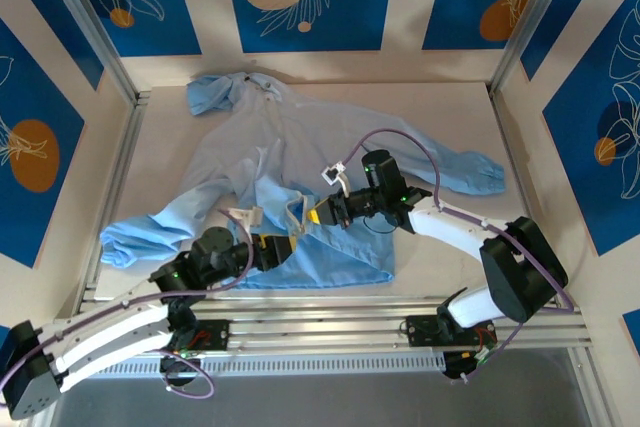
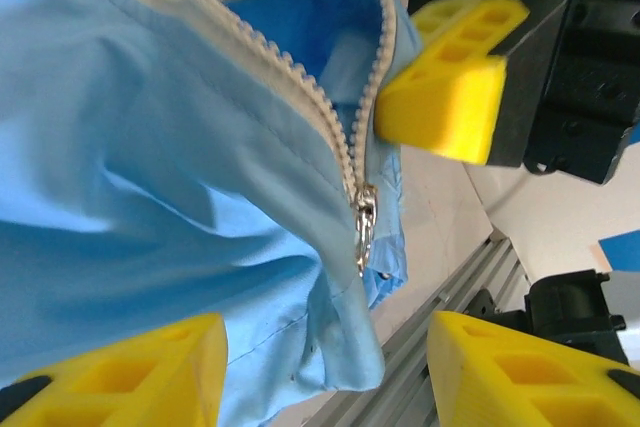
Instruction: Zip up the jacket
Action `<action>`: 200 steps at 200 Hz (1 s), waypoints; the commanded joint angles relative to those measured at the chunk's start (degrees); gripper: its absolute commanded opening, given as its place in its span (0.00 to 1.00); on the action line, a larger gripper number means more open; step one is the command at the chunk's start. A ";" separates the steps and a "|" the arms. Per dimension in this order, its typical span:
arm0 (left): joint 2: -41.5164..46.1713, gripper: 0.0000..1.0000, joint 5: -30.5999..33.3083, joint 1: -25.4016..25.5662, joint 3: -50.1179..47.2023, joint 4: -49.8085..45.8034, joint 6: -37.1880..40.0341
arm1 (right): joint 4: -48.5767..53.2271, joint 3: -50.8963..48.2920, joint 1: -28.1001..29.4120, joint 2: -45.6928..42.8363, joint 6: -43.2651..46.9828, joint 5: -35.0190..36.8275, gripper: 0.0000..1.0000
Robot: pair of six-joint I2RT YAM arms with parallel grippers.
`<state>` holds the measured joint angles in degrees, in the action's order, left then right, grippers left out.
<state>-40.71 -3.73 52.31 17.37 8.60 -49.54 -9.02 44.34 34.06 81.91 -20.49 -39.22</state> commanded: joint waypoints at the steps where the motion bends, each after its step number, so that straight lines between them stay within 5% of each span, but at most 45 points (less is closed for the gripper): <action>1: -2.86 0.57 3.30 1.64 -1.02 11.53 -1.38 | -1.36 -0.53 -0.14 -1.82 -1.12 0.44 0.00; 34: -6.50 0.53 3.28 2.11 -1.68 16.02 -0.91 | -1.63 -0.50 -0.14 -1.93 -1.66 0.55 0.00; 75: -6.14 0.00 2.76 2.09 -1.32 14.06 0.07 | -1.73 -0.33 -0.67 -1.93 -2.44 0.73 0.00; 104: -1.05 0.00 0.36 0.36 2.42 -0.22 1.85 | -1.21 -0.05 -1.02 -1.99 -2.98 0.98 0.00; 139: -4.12 0.00 -18.37 -7.82 9.64 -15.54 3.19 | -2.20 -0.94 -1.02 -2.40 -6.32 4.34 0.02; 164: -8.33 0.00 -27.81 -11.19 14.02 -24.26 4.82 | -3.77 -2.07 -0.34 -3.73 -7.89 6.87 0.28; 200: -11.23 0.00 -33.41 -14.84 15.44 -30.87 7.07 | 0.97 -2.24 -0.22 -7.14 -2.77 9.98 0.45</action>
<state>-51.37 -28.42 39.46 31.73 -12.21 -45.43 -10.48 42.37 34.09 78.17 -26.79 -33.47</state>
